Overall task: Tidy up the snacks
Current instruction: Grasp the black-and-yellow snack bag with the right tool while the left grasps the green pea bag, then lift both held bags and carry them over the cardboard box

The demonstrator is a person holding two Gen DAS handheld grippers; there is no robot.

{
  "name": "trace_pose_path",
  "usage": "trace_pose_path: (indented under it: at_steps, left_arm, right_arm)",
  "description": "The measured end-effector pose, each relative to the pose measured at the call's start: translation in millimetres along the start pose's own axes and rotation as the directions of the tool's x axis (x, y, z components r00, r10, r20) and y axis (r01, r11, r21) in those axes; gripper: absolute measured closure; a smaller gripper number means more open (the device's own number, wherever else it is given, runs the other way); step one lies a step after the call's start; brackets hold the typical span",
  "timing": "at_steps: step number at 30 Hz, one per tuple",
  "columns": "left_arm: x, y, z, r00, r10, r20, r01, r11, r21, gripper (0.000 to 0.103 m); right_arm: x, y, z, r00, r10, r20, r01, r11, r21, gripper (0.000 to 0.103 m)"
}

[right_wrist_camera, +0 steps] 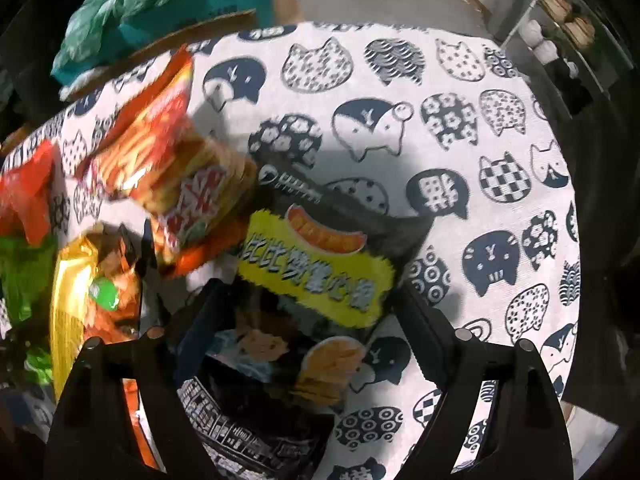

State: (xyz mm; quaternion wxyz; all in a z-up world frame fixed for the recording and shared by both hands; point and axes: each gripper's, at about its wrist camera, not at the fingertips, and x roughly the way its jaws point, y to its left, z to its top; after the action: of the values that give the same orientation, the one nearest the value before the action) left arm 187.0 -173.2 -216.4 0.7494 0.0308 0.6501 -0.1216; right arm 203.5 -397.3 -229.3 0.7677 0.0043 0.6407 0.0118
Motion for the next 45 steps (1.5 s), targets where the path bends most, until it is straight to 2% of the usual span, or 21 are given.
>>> trace_pose_path:
  at_steps: [4, 8, 12, 24, 30, 36, 45]
  left_arm:
    - [1, 1, -7, 0.999, -0.039, 0.003, 0.039, 0.999, 0.017, 0.031]
    - [-5, 0, -14, 0.999, -0.031, 0.022, 0.03, 0.998, 0.048, 0.047]
    - [-12, -2, -22, 0.999, -0.008, 0.037, 0.005, 0.997, 0.077, 0.051]
    - [-60, -10, -53, 0.992, 0.031, 0.12, -0.047, 0.991, 0.128, 0.053]
    - [-82, -4, -60, 0.985, 0.05, 0.164, -0.074, 0.987, 0.14, 0.053]
    - [-111, 6, -75, 0.97, 0.09, 0.227, -0.125, 0.982, 0.144, 0.054]
    - [-161, 26, -95, 0.941, 0.137, 0.311, -0.182, 0.976, 0.121, 0.053]
  right_arm:
    - [1, 4, -4, 1.0, -0.007, 0.004, 0.007, 1.0, -0.012, 0.04]
    - [-4, 1, -5, 1.0, -0.006, 0.017, 0.006, 1.0, -0.018, 0.049]
    - [-15, 3, -9, 0.998, -0.041, 0.044, 0.044, 0.998, -0.051, 0.06]
    - [-56, -2, -39, 0.995, -0.004, 0.096, 0.007, 0.999, -0.039, 0.061]
    - [-81, 11, -49, 0.991, -0.019, 0.133, 0.029, 0.997, -0.073, 0.061]
    - [-97, 28, -56, 0.987, -0.01, 0.159, 0.029, 0.993, -0.117, 0.061]
    - [-137, 72, -65, 0.971, 0.057, 0.232, -0.007, 0.978, -0.208, 0.061]
